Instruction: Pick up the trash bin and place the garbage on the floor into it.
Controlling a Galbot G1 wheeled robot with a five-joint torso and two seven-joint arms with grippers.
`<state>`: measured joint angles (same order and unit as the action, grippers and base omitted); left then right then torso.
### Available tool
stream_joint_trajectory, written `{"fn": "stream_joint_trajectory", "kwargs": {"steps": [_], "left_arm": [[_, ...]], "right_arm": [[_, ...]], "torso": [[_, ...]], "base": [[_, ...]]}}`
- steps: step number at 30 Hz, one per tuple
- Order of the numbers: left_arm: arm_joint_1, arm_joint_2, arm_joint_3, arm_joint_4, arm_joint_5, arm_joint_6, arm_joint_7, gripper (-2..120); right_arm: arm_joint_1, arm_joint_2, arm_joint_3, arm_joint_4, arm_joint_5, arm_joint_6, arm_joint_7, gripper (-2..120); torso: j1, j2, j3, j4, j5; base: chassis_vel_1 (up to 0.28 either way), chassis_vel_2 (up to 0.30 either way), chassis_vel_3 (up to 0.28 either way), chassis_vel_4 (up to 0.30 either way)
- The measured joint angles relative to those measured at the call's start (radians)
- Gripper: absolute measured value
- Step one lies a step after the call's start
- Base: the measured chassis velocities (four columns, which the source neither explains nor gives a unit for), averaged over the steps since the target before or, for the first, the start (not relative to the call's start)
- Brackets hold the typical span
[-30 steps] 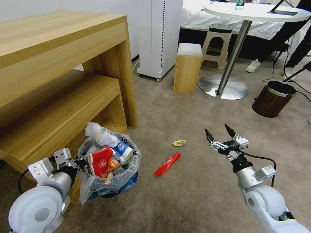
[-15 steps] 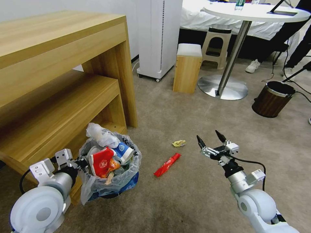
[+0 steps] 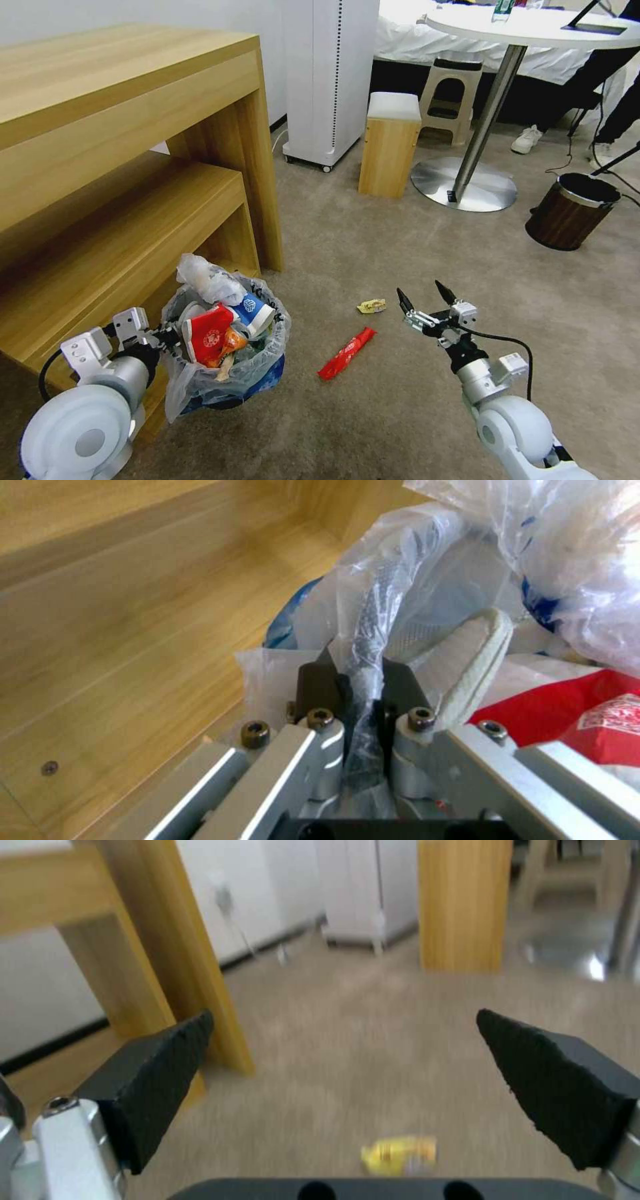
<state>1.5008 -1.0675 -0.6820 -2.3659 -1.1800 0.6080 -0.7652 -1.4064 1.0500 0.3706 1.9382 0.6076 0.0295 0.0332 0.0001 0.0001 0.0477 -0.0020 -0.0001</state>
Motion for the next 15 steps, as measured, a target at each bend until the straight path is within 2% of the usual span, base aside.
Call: {"fn": "stream_joint_trajectory", "kwargs": {"steps": [1,3,4,7,8,12,15], "left_arm": [[0.0,0.0,0.0,0.0,0.0,0.0,0.0,3],[0.001,-0.001,0.001,0.0,0.004,0.0,0.0,3],[0.001,-0.001,0.001,0.0,0.004,0.0,0.0,3],[-0.002,0.001,0.007,0.0,0.007,0.0,0.0,3],[-0.002,0.001,0.007,0.0,0.007,0.0,0.0,3],[-0.002,0.0,0.013,0.004,0.014,0.0,0.0,3],[-0.001,-0.001,0.016,0.005,0.018,-0.001,0.0,3]], "right_arm": [[0.0,0.0,0.0,0.0,0.0,0.0,0.0,100],[0.018,-0.002,-0.042,0.005,0.067,-0.099,0.085,100],[0.018,-0.002,-0.042,0.005,0.067,-0.099,0.085,100],[0.047,0.016,-0.095,0.02,0.192,-0.234,0.25,100],[0.047,0.016,-0.095,0.02,0.192,-0.234,0.25,100],[0.106,0.069,-0.172,0.012,0.311,-0.36,0.462,100],[0.134,0.1,-0.203,-0.006,0.355,-0.39,0.516,100]], "torso": [[0.0,0.0,0.0,0.0,0.0],[0.0,0.0,0.0,0.0,0.0001],[0.0,0.0,0.0,0.0,0.0001],[0.0,0.0,0.0,0.0,0.0001],[0.0,0.0,0.0,0.0,0.0001],[0.0,0.0,0.0,0.0001,-0.0001],[0.0,0.0,0.0,0.0002,0.0001]], "base": [[0.0,0.0,0.0,0.0],[0.0,0.0,0.0,0.0],[0.0,0.0,0.0,0.0],[0.0,0.0,0.0,0.0],[0.0,0.0,0.0,0.0],[0.0,0.0,0.0,0.0],[0.0,0.0,0.0,0.0]]}}
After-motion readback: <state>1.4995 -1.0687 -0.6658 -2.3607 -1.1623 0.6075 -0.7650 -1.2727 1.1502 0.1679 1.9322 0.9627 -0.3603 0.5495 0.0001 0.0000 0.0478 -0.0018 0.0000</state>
